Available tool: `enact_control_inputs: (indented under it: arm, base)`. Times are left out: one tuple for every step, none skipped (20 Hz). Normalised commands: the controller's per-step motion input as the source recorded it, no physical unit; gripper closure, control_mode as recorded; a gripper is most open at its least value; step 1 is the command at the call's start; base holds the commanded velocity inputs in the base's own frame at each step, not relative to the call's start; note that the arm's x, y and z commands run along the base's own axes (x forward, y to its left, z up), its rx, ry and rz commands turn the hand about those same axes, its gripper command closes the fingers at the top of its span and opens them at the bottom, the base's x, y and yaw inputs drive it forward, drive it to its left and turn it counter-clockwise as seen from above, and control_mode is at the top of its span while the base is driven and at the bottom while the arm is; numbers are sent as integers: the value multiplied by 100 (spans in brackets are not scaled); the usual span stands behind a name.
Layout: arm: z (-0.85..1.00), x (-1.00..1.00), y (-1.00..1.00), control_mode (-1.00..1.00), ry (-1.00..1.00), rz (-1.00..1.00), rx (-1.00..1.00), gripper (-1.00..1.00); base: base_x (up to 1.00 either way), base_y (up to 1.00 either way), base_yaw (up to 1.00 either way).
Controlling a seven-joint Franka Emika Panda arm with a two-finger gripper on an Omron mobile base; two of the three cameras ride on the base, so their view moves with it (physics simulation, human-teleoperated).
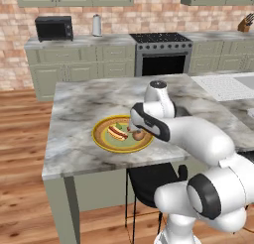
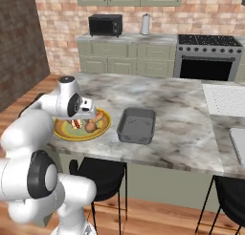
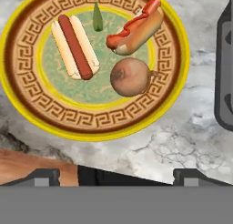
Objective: Place one cooked food and one vegetable from the large plate to each tupperware container.
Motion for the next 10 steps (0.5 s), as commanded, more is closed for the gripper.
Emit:
enact_control_inputs:
  arm:
    - [-24, 43, 0, -100, 0, 15, 0, -100]
    - [-21, 39, 0, -100, 0, 15, 0, -100]
    - [-16, 38, 0, -100, 0, 13, 0, -100]
    - [-14, 37, 0, -100, 1, 12, 0, -100]
    - [-14, 34, 0, -100, 4, 9, 0, -100]
    - [-14, 35, 0, -100, 6, 7, 0, -100]
    - [-16, 41, 0, -100, 0, 6, 0, -100]
    - [-19, 51, 0, -100, 0, 7, 0, -100]
    - [-19, 51, -4, -100, -5, 2, 0, -100]
    - [-22, 53, -10, -100, -2, 0, 0, -100]
  base:
    - [0, 0, 0]
    - [0, 0, 0]
    - [0, 0, 0]
    - [0, 0, 0]
    - [0, 0, 0]
    - [0, 0, 0]
    - [0, 0, 0]
    - [0, 0, 0]
    - [0, 0, 0]
    - [0, 0, 0]
